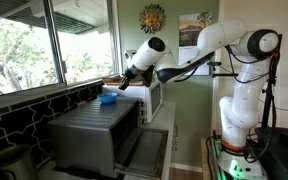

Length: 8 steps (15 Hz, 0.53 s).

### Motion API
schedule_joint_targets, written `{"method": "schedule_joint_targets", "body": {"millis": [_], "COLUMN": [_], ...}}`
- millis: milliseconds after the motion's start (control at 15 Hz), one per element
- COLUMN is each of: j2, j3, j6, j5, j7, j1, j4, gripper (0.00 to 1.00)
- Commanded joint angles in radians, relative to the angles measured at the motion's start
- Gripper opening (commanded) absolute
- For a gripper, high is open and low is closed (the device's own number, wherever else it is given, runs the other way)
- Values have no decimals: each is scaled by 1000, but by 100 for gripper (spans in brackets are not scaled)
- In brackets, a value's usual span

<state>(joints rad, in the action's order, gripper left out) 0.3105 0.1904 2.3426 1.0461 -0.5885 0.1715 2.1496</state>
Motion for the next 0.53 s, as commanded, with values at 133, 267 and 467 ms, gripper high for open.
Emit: {"method": "schedule_joint_targets", "body": {"millis": [133, 267, 467], "j2": [-129, -161, -200], "j3": [4, 0, -3], "j6": [-103, -109, -117], "j5": [-235, -319, -424], "j7": [-23, -35, -80], "j1": [-30, -38, -52], "j4": [-160, -191, -226], "gripper": [100, 100, 100]}}
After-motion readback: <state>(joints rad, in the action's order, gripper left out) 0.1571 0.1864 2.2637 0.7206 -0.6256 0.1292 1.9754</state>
